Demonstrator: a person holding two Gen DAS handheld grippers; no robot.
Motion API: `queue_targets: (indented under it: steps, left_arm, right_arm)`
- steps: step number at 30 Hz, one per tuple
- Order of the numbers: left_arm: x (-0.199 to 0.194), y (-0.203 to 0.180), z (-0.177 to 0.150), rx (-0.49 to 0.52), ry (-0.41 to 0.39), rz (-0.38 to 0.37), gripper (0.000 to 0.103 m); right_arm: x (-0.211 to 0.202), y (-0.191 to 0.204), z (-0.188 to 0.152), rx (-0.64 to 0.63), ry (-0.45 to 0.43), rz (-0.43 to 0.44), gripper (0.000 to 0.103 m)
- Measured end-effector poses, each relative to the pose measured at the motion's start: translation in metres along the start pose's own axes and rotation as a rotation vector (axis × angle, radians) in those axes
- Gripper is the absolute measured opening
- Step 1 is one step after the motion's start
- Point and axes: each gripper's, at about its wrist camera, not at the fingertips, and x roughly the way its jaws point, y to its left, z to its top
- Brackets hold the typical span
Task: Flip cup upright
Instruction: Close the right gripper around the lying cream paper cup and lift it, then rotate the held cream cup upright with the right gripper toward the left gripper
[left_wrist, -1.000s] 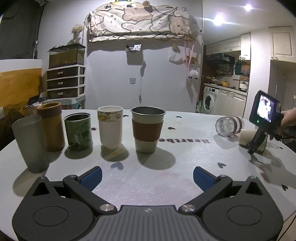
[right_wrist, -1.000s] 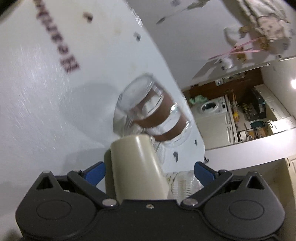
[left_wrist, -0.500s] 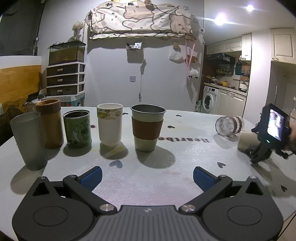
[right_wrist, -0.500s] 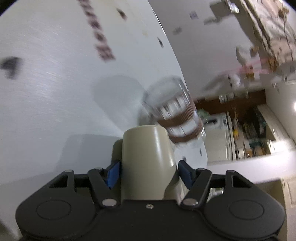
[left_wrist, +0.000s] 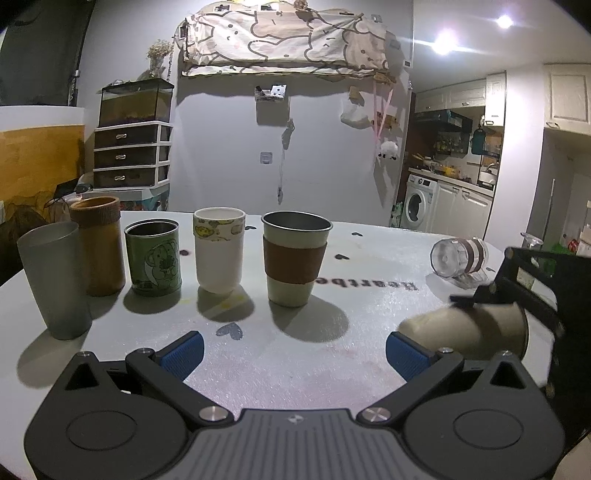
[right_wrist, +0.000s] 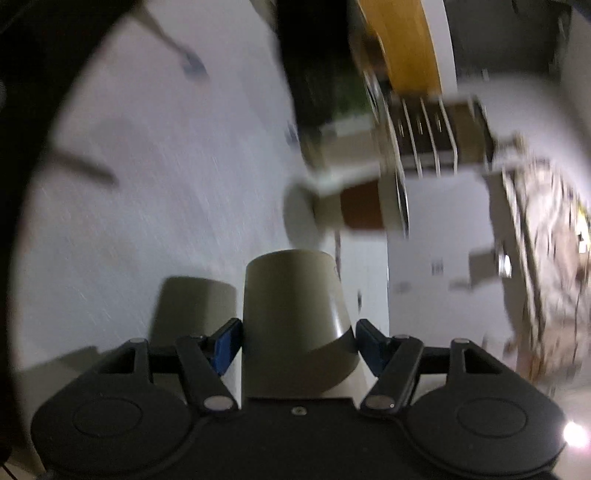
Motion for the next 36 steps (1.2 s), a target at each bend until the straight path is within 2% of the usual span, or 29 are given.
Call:
queue_targets:
  steps: [5, 8, 11, 15, 17, 20, 24, 27, 31, 36]
  left_arm:
    - [0.003, 0.005, 0.002, -0.017, 0.005, -0.012, 0.103]
    - [0.005, 0.004, 0.001, -0.018, 0.016, -0.017, 0.103]
    - [0.007, 0.004, 0.000, -0.017, 0.023, -0.020, 0.103]
    - [0.010, 0.003, 0.000, -0.014, 0.029, -0.026, 0.103]
    - [0.015, 0.004, 0.001, -0.010, 0.038, -0.032, 0.103]
    - [0.029, 0.005, 0.001, -0.008, 0.062, -0.024, 0.103]
    - [0.046, 0.010, -0.002, -0.028, 0.098, 0.007, 0.103]
    - [0.047, 0.015, -0.002, -0.043, 0.112, 0.003, 0.103]
    - [0.046, 0.017, -0.004, -0.045, 0.124, -0.011, 0.103]
    - [0.041, 0.018, -0.008, -0.060, 0.154, -0.076, 0.103]
  right_arm:
    - [-0.011, 0.013, 0.022, -0.098, -0.094, 0.065, 0.068]
    - [-0.009, 0.016, 0.028, -0.127, -0.102, 0.102, 0.066]
    - [-0.005, 0.013, 0.029, -0.119, -0.096, 0.095, 0.067]
    - [-0.007, 0.012, 0.027, -0.068, -0.098, 0.086, 0.081]
    - [-0.008, 0.007, 0.027, -0.032, -0.104, 0.081, 0.081]
    - [-0.015, 0.001, 0.017, 0.060, -0.117, 0.050, 0.081]
    - [-0.025, -0.009, 0.003, 0.280, -0.117, -0.016, 0.083]
    - [-0.028, -0.013, -0.014, 0.456, -0.082, -0.077, 0.088]
    - [-0.023, -0.016, -0.038, 0.695, 0.010, -0.164, 0.089]
    - [-0.009, -0.024, -0.059, 0.933, 0.056, -0.206, 0.090]
